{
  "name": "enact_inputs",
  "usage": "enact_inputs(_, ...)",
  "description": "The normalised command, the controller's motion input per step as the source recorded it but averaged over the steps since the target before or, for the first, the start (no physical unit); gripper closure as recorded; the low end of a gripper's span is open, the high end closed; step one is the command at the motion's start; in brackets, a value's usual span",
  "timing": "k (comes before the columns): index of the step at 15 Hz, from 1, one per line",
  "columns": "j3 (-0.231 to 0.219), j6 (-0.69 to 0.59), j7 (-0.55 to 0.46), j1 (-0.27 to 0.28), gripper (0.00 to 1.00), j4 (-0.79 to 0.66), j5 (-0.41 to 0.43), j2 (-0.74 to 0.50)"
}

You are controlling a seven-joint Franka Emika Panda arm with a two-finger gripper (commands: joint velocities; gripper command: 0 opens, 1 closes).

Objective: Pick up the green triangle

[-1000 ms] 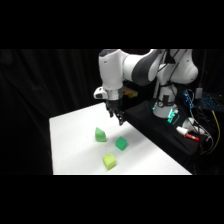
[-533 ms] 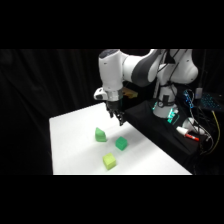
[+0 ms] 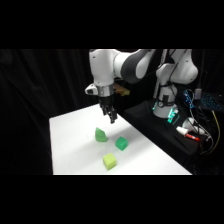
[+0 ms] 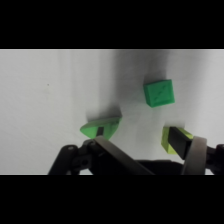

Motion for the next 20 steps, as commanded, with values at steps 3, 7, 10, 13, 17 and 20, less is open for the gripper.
enact_inputs(3,-0.052,0.15,0.14,-0.067,0.00,0.18,0.175,0.16)
enact_inputs(7,-0.057,0.38,0.32,-0.009,0.00,0.07,0.060,0.23)
enact_inputs(10,-0.073,0.39,0.31,0.045,0.00,0.04,-0.008,0.24)
enact_inputs(13,-0.110,0.34,0.28,0.091,0.00,0.01,-0.042,0.20)
enact_inputs(17,-0.151,0.32,0.24,0.122,0.00,-0.01,-0.051,0.19)
enact_inputs(20,-0.150,0.29,0.18,0.137,0.00,-0.01,-0.020,0.19)
